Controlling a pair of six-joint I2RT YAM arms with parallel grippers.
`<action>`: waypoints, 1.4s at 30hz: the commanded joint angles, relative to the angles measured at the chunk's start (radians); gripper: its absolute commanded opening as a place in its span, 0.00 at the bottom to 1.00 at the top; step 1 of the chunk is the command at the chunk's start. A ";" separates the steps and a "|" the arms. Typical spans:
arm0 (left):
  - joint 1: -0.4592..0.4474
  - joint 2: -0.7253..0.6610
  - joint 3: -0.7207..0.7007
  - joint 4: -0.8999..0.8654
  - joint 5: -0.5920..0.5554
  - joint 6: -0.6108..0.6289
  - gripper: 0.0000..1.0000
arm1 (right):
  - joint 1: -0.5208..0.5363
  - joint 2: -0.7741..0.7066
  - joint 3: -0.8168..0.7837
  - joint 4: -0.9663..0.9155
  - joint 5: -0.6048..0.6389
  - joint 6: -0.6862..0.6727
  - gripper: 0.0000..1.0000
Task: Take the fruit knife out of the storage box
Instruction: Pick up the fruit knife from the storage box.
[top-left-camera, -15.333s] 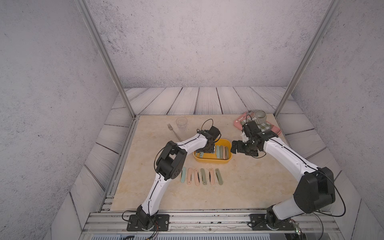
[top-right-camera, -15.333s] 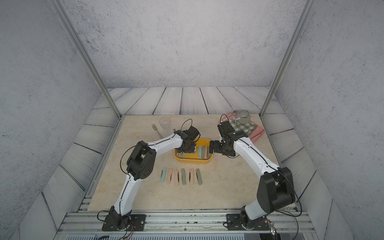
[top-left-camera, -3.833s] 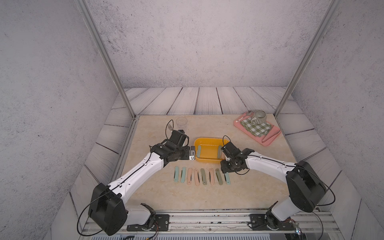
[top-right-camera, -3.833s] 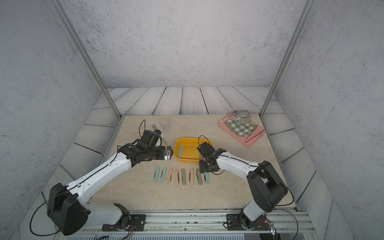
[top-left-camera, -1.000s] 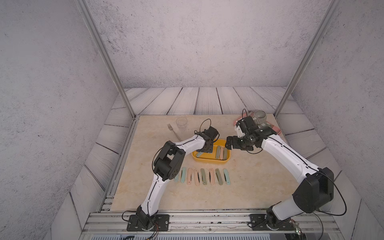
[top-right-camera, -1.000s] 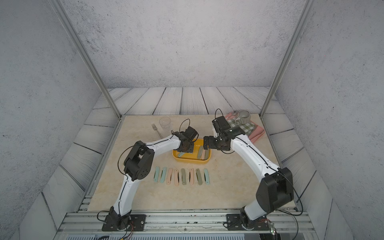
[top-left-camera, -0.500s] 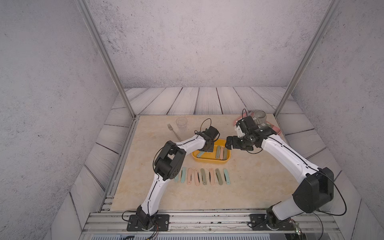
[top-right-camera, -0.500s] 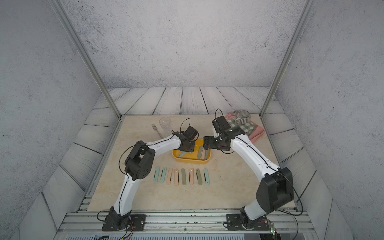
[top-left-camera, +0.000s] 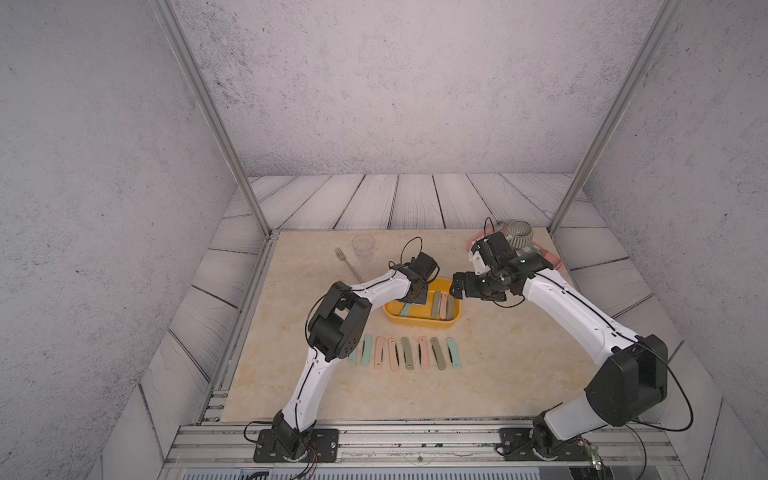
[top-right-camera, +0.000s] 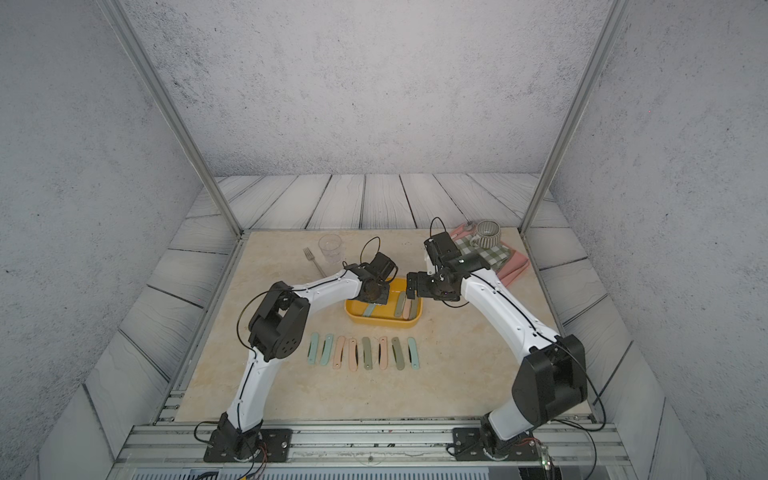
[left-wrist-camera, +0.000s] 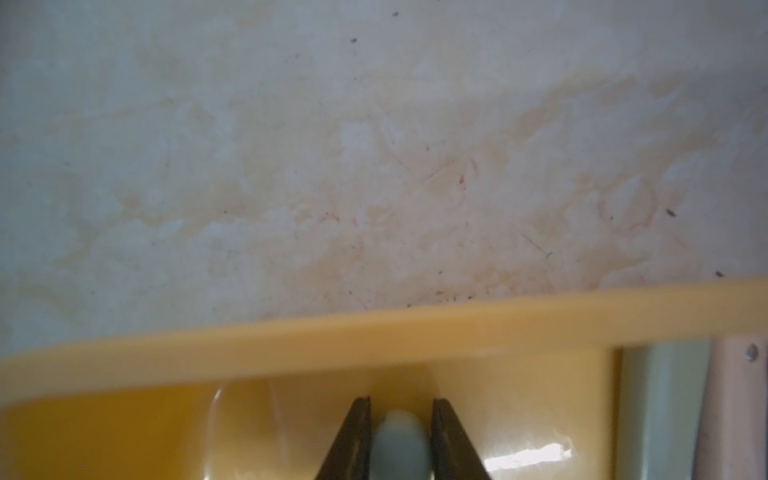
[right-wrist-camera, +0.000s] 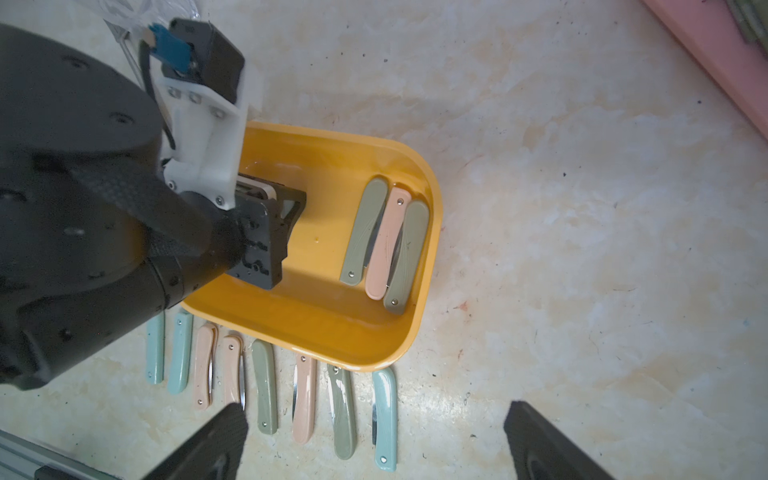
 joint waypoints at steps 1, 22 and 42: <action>-0.003 -0.008 -0.017 -0.056 0.005 0.019 0.35 | -0.004 0.001 0.008 -0.004 -0.010 -0.018 0.99; -0.004 -0.005 -0.054 -0.120 0.046 0.023 0.43 | -0.004 0.001 0.005 -0.003 -0.017 -0.016 0.99; -0.002 -0.115 -0.029 -0.072 0.053 0.092 0.21 | -0.004 0.004 0.013 0.004 -0.005 -0.017 0.99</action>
